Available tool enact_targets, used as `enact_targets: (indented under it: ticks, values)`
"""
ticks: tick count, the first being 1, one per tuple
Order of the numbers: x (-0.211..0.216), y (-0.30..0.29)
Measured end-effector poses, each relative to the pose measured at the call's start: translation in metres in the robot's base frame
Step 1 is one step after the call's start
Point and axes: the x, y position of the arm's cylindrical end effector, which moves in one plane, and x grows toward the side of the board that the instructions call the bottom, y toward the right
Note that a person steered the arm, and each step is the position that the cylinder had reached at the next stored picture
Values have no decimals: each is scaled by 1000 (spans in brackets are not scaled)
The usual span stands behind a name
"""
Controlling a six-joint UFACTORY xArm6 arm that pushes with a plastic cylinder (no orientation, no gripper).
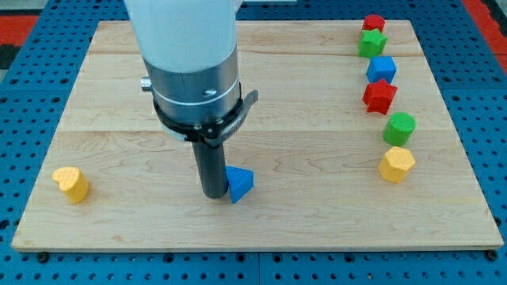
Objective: Move the blue triangle to the bottom side of the yellow hexagon
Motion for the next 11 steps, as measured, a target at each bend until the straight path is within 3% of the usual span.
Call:
enact_targets:
  ticks: [2,4,8,11]
  values:
    - [-10,74]
    - [-43,98]
    - [0,107]
    - [16,220]
